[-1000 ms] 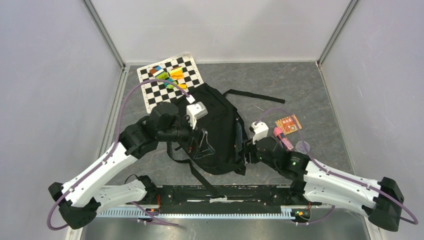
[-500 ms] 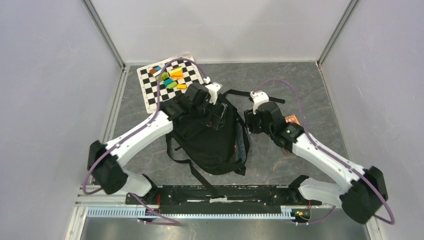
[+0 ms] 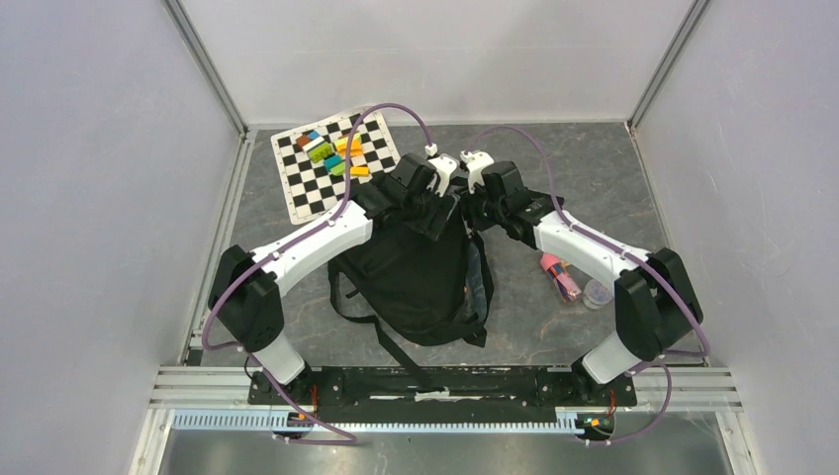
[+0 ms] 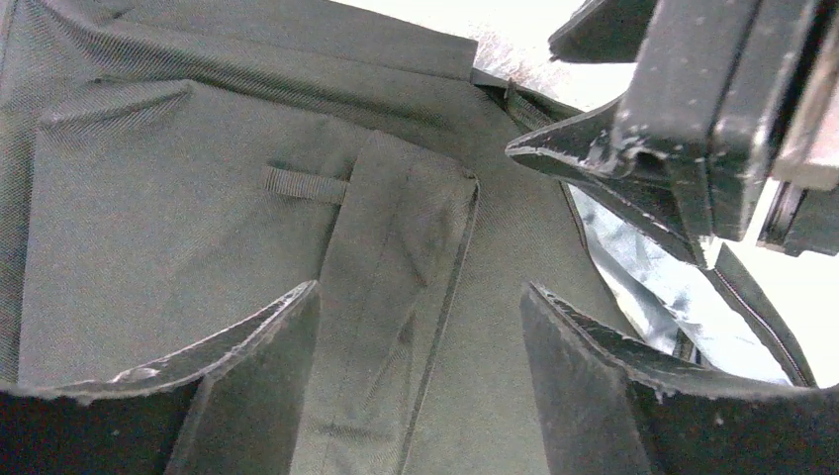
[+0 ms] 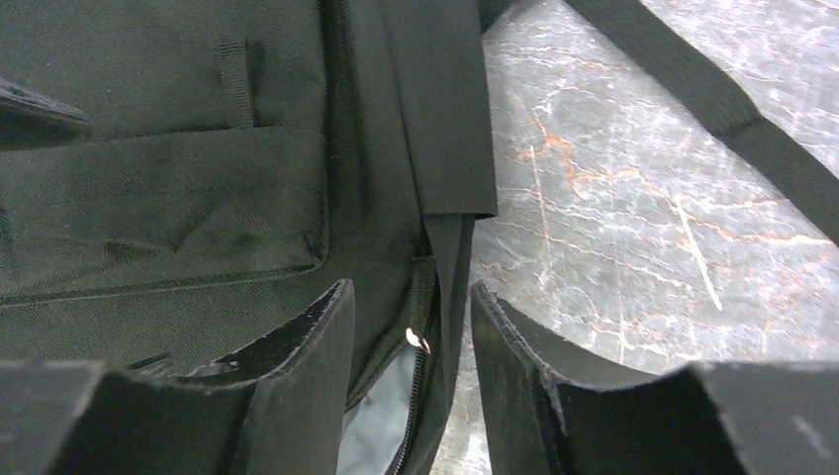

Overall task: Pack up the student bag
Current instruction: Zip the student bag at the center of the board.

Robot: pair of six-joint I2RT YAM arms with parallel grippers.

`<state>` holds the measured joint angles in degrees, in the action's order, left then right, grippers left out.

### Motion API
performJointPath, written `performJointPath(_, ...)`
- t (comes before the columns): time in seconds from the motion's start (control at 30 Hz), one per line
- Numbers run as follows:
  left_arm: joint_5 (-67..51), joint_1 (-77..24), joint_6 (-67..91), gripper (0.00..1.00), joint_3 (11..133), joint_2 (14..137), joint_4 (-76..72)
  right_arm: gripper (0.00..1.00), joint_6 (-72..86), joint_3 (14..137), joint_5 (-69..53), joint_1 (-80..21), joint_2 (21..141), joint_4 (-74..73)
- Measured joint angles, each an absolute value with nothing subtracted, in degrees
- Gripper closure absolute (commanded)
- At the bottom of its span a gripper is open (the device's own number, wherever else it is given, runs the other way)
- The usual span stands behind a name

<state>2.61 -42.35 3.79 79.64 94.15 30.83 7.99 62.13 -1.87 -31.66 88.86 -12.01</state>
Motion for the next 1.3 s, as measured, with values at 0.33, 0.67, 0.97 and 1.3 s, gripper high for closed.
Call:
performJointPath(0.33,6.15,-42.35,4.91,0.33,79.31,96.75,29.87,0.6,7.81,62.46,-4.08,-31.59,93.27,-9.8)
performJointPath(0.67,8.54,-42.17,6.15,0.31,77.43,97.84,29.58,0.99,8.6,63.35,-3.6,-31.48,95.04,-8.43)
performJointPath(0.97,7.35,-40.8,8.23,0.3,77.38,97.86,29.39,1.0,9.34,57.28,0.73,-31.44,89.43,-4.84)
performJointPath(1.3,4.58,-40.21,9.82,0.3,77.38,99.31,28.21,1.0,10.26,47.72,3.64,-31.4,78.59,-3.73)
